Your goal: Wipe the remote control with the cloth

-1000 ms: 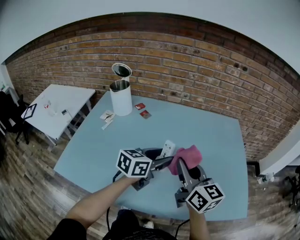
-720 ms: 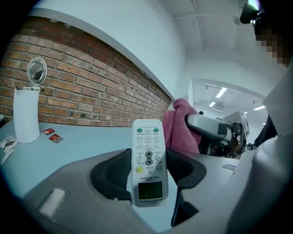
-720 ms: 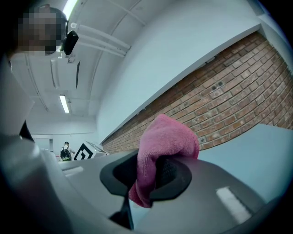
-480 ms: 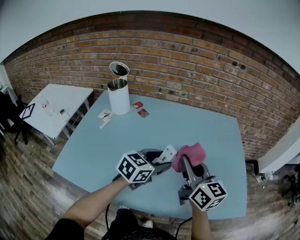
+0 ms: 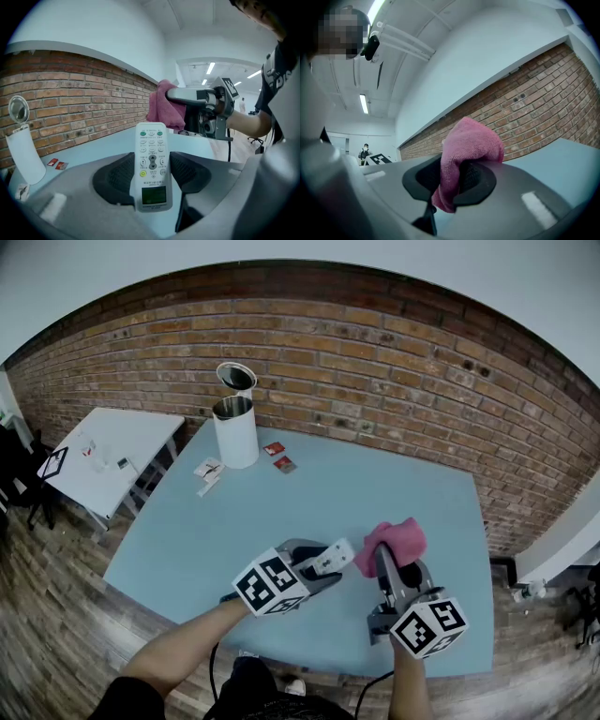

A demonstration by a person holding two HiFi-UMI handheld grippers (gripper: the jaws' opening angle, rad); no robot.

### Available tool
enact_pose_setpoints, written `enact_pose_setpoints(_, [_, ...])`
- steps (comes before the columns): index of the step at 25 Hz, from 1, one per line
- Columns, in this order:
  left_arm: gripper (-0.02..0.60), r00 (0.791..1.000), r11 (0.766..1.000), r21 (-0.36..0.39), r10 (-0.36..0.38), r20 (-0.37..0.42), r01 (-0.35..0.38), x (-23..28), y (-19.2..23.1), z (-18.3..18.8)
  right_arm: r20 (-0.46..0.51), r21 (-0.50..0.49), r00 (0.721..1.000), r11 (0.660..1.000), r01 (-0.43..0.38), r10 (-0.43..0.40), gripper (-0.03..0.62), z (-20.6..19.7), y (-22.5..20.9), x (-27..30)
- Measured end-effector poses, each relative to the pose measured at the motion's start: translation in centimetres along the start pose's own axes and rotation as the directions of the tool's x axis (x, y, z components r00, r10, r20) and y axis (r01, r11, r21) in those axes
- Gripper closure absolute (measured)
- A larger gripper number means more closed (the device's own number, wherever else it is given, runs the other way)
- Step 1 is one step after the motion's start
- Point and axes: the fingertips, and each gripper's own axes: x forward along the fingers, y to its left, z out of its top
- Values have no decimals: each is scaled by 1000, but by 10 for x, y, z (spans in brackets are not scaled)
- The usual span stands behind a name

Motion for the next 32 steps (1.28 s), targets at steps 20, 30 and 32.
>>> enact_pose_setpoints(20, [339, 992, 921, 377, -64, -107, 100, 0, -42, -8, -20, -41, 994, 993, -107, 106, 531, 3, 10, 3])
enact_pose_setpoints(30, [337, 978, 898, 388, -188, -91, 208, -10, -70, 4, -107, -18, 945, 950, -313, 309, 531, 2, 21, 12])
enact_pose_setpoints(32, [337, 975, 893, 392, -201, -92, 221, -12, -73, 4, -120, 5, 931, 938, -347, 345, 531, -3, 24, 13])
